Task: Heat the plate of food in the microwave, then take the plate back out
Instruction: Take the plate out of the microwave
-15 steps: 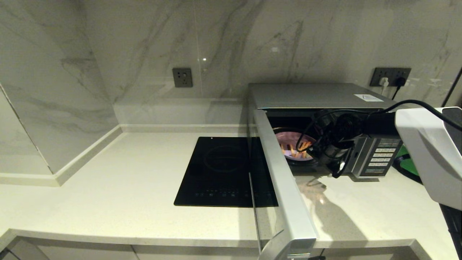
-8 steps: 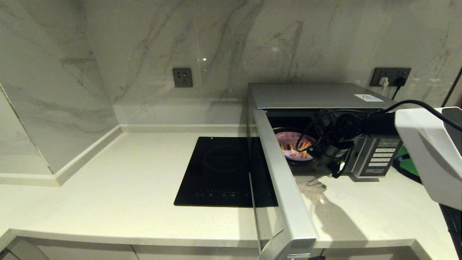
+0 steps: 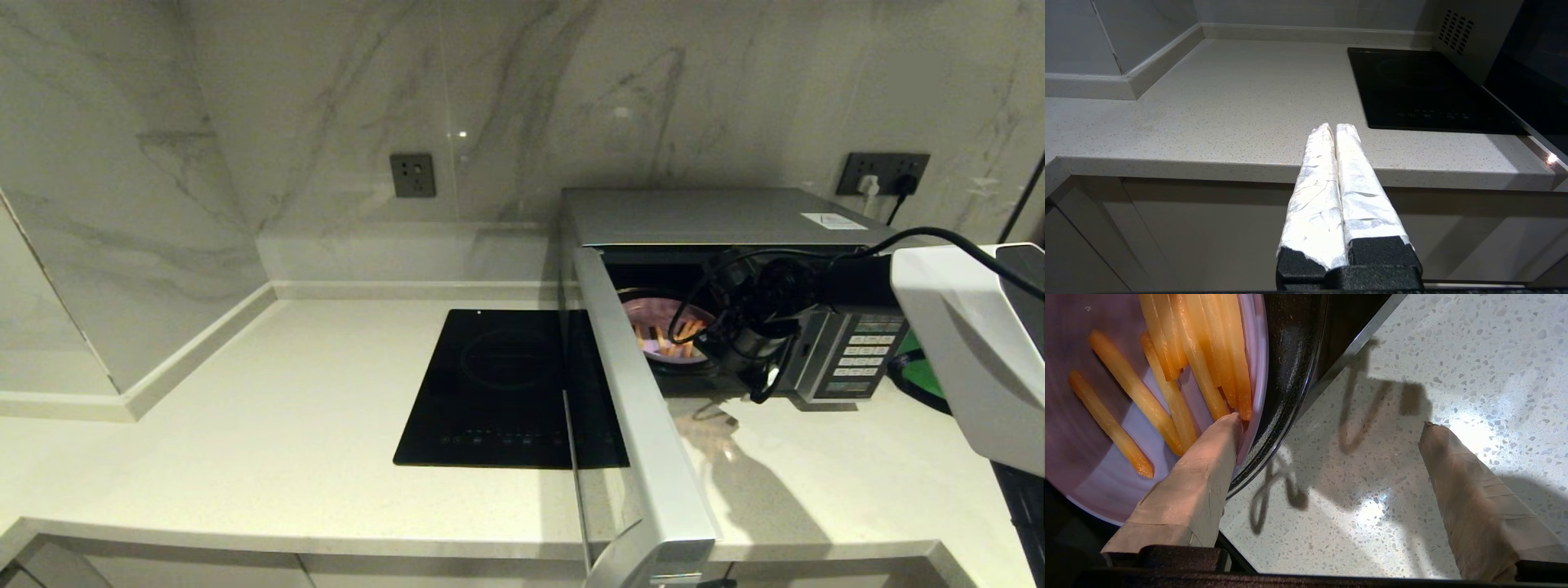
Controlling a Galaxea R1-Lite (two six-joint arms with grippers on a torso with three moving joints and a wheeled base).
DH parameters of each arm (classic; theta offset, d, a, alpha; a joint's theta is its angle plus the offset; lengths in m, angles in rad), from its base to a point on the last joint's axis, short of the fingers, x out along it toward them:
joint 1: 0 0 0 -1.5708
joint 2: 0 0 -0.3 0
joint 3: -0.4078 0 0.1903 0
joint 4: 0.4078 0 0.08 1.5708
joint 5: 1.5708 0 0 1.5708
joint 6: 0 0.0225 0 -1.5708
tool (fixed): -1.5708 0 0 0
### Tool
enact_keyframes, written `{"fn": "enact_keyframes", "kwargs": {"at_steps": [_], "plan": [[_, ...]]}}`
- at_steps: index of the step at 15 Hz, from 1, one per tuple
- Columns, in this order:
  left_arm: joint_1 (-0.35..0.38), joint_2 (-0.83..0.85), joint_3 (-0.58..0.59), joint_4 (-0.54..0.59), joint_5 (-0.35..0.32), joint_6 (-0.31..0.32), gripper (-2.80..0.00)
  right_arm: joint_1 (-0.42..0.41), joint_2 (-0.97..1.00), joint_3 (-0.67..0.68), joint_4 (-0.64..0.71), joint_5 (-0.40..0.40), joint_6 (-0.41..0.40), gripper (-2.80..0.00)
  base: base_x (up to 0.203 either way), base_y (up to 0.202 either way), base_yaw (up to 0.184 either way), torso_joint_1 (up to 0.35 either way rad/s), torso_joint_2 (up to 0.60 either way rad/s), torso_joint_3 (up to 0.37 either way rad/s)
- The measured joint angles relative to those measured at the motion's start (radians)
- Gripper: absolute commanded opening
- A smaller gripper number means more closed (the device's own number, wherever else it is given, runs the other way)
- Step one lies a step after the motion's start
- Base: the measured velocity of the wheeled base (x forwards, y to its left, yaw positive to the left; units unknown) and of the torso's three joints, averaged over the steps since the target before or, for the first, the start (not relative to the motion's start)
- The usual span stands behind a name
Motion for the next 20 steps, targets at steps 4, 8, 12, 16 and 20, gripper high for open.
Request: {"fn": "enact_keyframes", "kwargs": {"at_steps": [4,8,12,16,20], "plan": [[0.000,0.000,0.000,0.000,0.000,0.000,-2.80,0.000,0.000,0.000,0.000,-0.002,0.000,0.00,0.000,0.000,0.000,0.000,0.00,0.000],[0.000,0.000,0.000,0.000,0.000,0.000,-2.80,0.001,0.001,0.001,0.000,-0.005,0.000,-2.80,0.000,0.000,0.000,0.000,0.00,0.000],[0.000,0.000,0.000,0.000,0.000,0.000,-2.80,0.001,0.001,0.000,-0.001,-0.006,0.001,-2.80,0.000,0.000,0.000,0.000,0.00,0.000],[0.000,0.000,0.000,0.000,0.000,0.000,-2.80,0.000,-0.001,-0.003,-0.004,-0.007,0.001,-2.80,0.000,0.000,0.000,0.000,0.00,0.000],[0.000,0.000,0.000,0.000,0.000,0.000,-2.80,0.000,-0.003,-0.002,-0.001,-0.007,0.001,-2.80,0.000,0.000,0.000,0.000,0.00,0.000]]}}
